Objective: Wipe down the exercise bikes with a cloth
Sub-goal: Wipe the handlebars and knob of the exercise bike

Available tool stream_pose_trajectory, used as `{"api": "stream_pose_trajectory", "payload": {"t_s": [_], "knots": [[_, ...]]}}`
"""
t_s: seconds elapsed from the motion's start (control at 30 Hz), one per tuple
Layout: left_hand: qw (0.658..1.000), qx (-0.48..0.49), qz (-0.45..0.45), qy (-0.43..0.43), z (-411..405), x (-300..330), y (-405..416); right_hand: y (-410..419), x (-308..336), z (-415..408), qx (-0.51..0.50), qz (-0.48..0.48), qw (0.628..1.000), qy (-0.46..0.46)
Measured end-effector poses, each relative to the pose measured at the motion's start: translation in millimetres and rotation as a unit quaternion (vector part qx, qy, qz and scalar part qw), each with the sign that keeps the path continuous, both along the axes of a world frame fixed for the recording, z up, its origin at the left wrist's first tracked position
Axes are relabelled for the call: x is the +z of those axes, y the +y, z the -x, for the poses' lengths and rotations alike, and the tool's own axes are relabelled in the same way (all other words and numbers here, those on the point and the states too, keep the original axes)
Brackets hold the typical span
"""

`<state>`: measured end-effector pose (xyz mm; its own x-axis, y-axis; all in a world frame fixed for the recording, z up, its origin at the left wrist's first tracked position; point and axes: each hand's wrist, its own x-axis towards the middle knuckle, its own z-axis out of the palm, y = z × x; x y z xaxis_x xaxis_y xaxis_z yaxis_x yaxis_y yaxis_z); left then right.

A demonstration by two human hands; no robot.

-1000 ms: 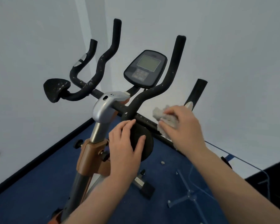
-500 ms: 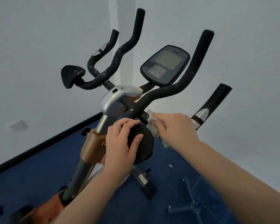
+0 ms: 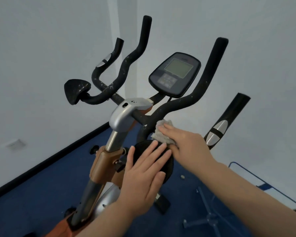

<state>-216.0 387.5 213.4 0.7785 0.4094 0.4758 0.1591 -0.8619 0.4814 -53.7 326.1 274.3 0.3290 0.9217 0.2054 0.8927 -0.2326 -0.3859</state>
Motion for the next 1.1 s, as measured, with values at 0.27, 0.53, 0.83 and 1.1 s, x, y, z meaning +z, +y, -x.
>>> {"api": "stream_pose_trajectory", "payload": {"t_s": [0.27, 0.53, 0.83, 1.1], "knots": [[0.994, -0.054, -0.092, 0.004, 4, 3, 31, -29, 20, -16, -0.017, 0.087, 0.989, -0.117], [0.994, -0.04, -0.077, -0.068, -4, -5, 31, 14, 8, 0, -0.044, 0.054, 0.996, -0.063], [0.99, -0.037, -0.076, -0.109, -9, -9, 32, 2, 12, -5, -0.06, 0.025, 0.997, -0.051], [0.989, -0.052, -0.052, -0.132, -10, -1, 31, -43, 19, -19, 0.044, 0.069, 0.981, -0.179]]}}
